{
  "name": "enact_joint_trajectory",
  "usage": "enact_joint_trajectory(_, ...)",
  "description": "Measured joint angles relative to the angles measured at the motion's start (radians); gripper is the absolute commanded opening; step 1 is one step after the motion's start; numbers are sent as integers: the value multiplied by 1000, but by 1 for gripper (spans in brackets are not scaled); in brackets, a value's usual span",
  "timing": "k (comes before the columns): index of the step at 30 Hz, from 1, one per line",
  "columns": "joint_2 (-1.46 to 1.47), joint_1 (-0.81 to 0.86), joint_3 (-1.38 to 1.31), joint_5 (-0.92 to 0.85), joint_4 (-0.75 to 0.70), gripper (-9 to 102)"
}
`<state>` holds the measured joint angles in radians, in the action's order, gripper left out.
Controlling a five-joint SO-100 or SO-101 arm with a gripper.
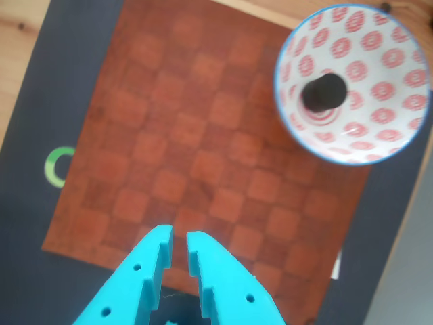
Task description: Grasp a black cylinder and put it in the bin.
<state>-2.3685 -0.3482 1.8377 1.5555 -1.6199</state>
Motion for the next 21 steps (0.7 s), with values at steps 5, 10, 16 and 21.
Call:
enact_joint_trajectory(5,-129,-71,155,91,0,0)
enact_joint_trajectory(10,-264,-126,287,132,49,0)
enact_joint_trajectory(16,-394,-175,437,146,129,0)
enact_joint_trajectory(21,-486,-210,586,158,224,0)
